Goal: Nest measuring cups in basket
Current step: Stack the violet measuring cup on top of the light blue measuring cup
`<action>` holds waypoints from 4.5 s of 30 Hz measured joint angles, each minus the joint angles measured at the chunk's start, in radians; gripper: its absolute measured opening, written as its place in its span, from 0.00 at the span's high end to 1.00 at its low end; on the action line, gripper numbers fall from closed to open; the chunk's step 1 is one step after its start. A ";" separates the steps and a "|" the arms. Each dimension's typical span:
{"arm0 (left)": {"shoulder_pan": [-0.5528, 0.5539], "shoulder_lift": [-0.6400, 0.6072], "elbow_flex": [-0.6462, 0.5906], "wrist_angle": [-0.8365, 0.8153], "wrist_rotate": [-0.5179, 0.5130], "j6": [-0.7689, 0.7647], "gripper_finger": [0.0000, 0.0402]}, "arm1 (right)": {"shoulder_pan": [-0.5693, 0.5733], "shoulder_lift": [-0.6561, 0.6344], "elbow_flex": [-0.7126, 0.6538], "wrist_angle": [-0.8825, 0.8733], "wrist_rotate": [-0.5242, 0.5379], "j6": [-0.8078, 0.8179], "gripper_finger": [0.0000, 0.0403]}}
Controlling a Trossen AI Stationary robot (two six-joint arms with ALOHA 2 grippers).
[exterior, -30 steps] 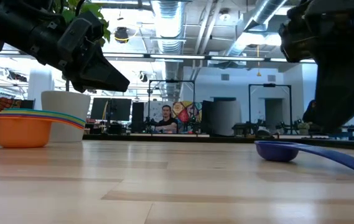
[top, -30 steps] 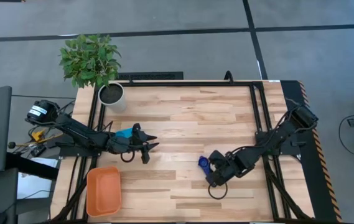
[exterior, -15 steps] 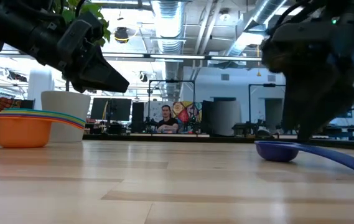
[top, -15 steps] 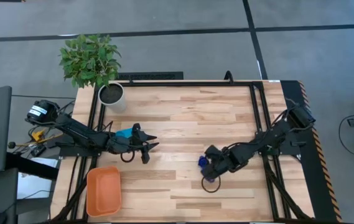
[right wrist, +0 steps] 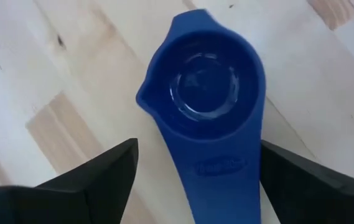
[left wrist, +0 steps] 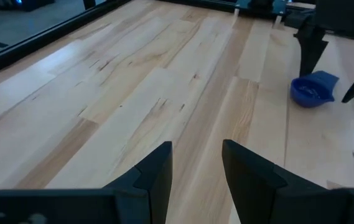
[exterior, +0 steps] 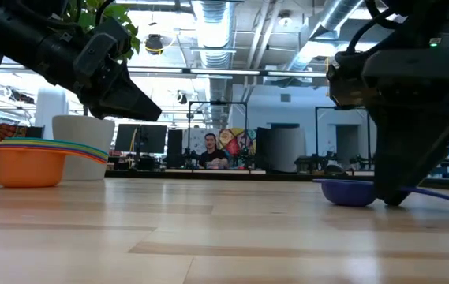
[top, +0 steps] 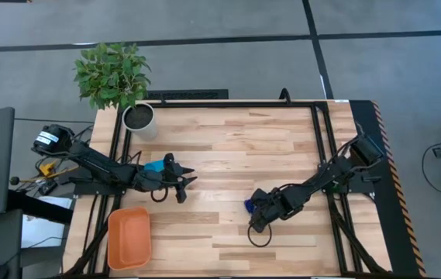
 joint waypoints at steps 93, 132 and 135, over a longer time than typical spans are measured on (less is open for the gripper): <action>0.336 0.293 0.704 -0.746 0.599 0.278 0.59 | -0.257 0.005 0.305 0.020 0.238 -0.970 0.51; 0.307 -0.256 0.429 -1.361 0.403 -0.086 0.99 | -0.262 0.026 0.312 0.171 0.414 -0.751 0.37; 0.309 -0.406 0.364 -1.463 0.388 -0.193 0.99 | -0.266 0.047 0.310 0.194 0.413 -0.752 0.37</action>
